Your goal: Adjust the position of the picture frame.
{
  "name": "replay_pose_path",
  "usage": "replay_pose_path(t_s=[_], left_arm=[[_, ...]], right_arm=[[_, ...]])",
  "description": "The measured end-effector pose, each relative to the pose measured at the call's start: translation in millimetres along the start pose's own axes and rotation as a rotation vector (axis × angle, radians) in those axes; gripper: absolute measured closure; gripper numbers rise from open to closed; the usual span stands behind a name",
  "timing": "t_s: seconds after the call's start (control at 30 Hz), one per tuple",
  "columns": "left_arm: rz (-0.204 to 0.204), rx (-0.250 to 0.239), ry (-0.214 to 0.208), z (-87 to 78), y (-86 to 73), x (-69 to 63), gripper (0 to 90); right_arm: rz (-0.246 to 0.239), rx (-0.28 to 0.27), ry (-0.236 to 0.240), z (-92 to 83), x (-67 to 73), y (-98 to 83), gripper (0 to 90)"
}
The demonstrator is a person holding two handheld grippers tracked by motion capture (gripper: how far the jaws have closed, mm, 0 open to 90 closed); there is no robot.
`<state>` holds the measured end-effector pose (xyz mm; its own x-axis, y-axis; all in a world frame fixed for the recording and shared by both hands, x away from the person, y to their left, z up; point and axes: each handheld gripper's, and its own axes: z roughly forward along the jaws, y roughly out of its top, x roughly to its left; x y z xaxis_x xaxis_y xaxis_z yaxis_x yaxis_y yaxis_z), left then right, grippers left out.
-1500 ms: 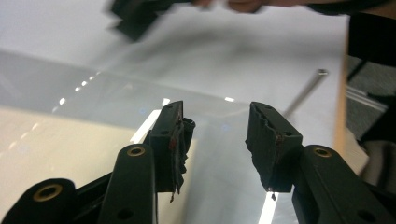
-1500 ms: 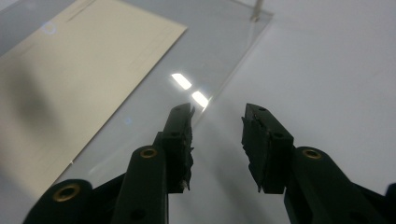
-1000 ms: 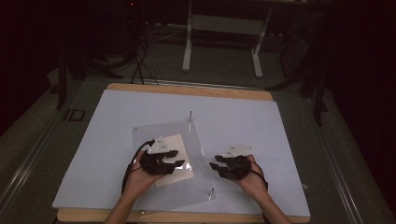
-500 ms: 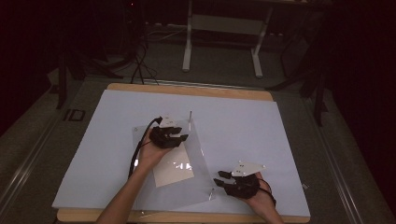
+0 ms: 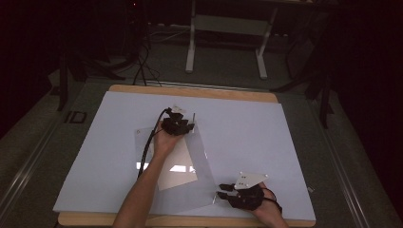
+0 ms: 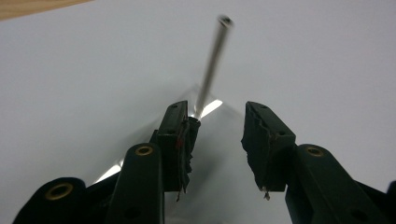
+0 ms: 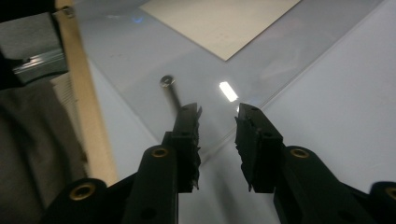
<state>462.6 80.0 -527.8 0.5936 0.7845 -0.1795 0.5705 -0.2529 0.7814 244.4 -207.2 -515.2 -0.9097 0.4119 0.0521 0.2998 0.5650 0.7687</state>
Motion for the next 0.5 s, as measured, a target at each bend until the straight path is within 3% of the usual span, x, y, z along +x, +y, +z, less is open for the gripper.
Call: replay_pose_path(t_s=[0.03,0.13,0.17,0.27,0.33,0.37,0.4,0.43,0.5], left_arm=[[-0.017,-0.014,0.001,4.2,4.0,2.1,61.2],[-0.012,-0.011,0.011,7.9,9.9,1.1,62.6],[0.002,-0.006,0.003,9.8,16.6,-1.0,64.6],[0.036,0.014,0.011,12.5,23.3,-5.8,74.9],[0.072,0.051,0.061,15.0,27.9,-10.1,78.8],[0.072,0.058,0.065,15.9,29.1,-10.1,81.0],[0.065,0.060,0.057,17.2,29.9,-9.6,80.3],[0.072,0.067,0.059,22.1,30.2,-10.2,72.9],[0.077,0.079,0.060,25.1,29.7,-10.2,72.2]], right_arm=[[-0.006,-0.001,0.023,-2.9,0.3,-2.3,69.4],[-0.016,0.009,0.047,-3.0,2.3,-5.4,69.3],[-0.042,0.020,0.068,-0.5,5.9,-6.4,68.2],[-0.048,0.020,0.073,3.3,8.3,-4.3,67.5],[-0.041,0.003,0.063,8.9,10.0,-0.4,69.6],[-0.046,-0.005,0.055,12.1,11.0,2.1,71.1],[-0.051,-0.013,0.048,15.2,11.9,4.4,72.2],[-0.050,-0.015,0.025,21.6,12.4,7.1,75.7],[-0.042,-0.022,0.033,23.4,12.4,7.1,78.0]])
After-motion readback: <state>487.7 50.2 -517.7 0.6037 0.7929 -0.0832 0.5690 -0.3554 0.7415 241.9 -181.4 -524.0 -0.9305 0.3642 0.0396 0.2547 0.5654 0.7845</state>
